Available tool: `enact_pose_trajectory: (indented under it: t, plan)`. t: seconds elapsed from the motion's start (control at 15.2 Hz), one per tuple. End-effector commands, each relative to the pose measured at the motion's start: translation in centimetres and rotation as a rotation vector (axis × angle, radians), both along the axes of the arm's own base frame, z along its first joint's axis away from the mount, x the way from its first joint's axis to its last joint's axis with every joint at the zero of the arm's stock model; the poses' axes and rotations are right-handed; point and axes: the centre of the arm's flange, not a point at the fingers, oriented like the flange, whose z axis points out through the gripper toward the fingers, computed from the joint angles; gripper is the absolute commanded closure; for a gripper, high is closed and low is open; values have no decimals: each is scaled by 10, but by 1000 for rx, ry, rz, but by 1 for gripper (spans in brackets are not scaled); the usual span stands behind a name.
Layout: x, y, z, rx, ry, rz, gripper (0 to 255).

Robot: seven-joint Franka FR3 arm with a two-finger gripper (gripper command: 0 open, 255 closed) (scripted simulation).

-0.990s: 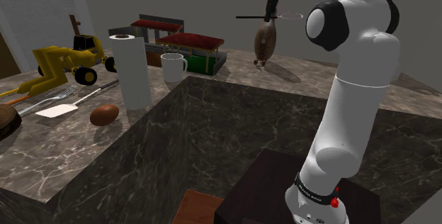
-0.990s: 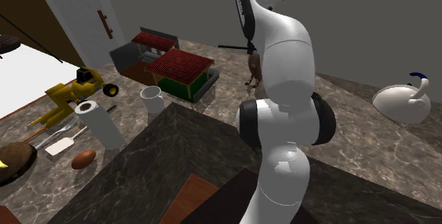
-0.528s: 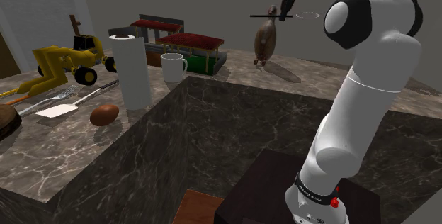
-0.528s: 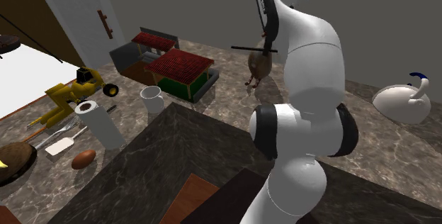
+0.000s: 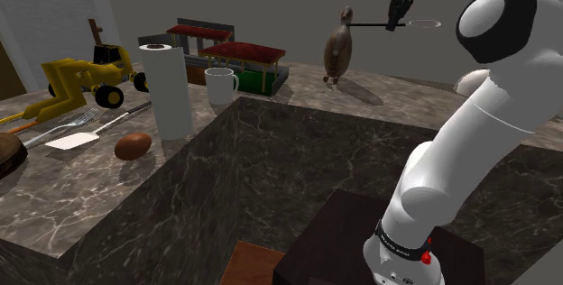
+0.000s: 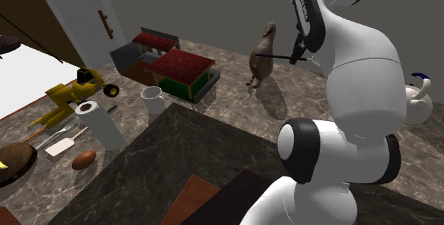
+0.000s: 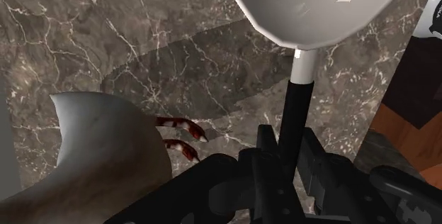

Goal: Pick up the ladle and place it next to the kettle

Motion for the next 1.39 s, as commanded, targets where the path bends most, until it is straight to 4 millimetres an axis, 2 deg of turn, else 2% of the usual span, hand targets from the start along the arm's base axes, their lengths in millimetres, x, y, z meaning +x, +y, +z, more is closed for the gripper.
enact_pose_trajectory:
  t: [0.0,1.32]
  plan:
    - [-22,-9,0,0,1,1,255]
    - [-269,-102,1,0,1,1,255]
